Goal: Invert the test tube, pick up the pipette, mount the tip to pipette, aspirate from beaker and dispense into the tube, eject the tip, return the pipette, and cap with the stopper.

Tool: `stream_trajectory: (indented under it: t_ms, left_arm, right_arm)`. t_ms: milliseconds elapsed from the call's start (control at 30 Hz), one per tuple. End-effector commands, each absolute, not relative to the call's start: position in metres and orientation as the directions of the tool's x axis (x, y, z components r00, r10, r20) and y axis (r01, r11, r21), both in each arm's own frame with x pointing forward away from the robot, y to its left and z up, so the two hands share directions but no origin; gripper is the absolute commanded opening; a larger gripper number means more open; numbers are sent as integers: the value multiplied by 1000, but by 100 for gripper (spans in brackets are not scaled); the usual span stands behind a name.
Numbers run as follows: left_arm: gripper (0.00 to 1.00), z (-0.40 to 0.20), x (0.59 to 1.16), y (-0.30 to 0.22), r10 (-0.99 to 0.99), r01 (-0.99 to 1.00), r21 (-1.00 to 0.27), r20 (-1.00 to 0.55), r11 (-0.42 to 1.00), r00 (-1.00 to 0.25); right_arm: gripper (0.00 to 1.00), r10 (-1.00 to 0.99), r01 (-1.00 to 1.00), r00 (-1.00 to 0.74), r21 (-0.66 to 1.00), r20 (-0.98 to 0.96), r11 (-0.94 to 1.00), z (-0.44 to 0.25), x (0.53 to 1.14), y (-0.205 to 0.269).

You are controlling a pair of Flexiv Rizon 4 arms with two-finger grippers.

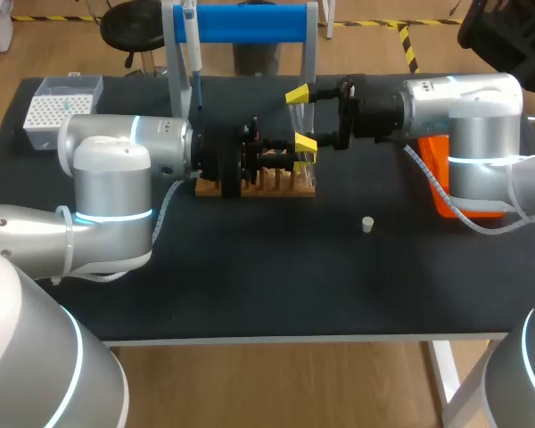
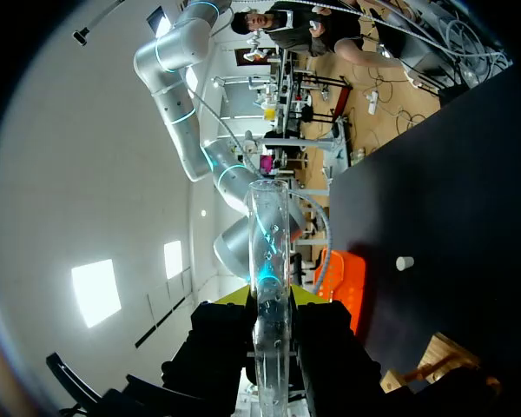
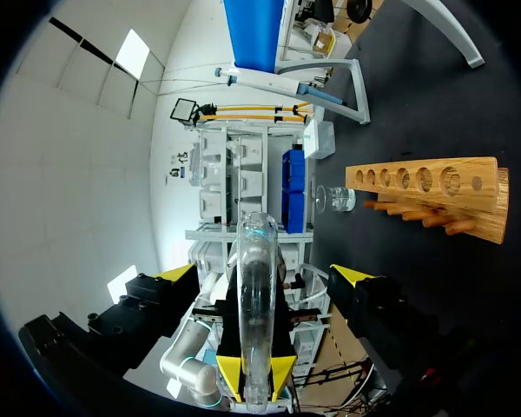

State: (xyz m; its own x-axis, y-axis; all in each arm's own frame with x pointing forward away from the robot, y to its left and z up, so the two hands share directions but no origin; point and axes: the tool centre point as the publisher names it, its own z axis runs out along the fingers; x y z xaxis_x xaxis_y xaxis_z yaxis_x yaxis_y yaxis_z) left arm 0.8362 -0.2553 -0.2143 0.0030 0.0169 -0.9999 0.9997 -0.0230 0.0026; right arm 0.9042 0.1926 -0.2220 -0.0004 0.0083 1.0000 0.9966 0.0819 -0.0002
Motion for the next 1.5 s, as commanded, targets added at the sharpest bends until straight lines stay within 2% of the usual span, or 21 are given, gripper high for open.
stream_trajectory:
  t_ms: [33, 367, 600, 1033, 1500]
  left_arm:
    - [0, -214, 836, -255, 18, 1000, 4, -1000, -22, 4]
    - [0, -214, 836, -255, 18, 1000, 4, -1000, -22, 4]
    - [0, -214, 836, -255, 18, 1000, 4, -1000, -22, 4]
    - [0, -214, 836, -255, 18, 1000, 4, -1000, -22, 4]
    - [0, -214, 836, -255, 18, 1000, 4, -1000, -22, 4]
  right_arm:
    - [100, 24, 995, -86, 84, 996, 53, -220, 902, 178]
    - [100, 141, 876, -472, 480, 870, -31, -221, 899, 108]
    - [100, 259, 655, -737, 755, 624, 45, -236, 885, 91]
    - [100, 328, 385, -891, 906, 314, 178, -267, 879, 95]
    - [100, 324, 286, -927, 914, 187, 288, -285, 885, 104]
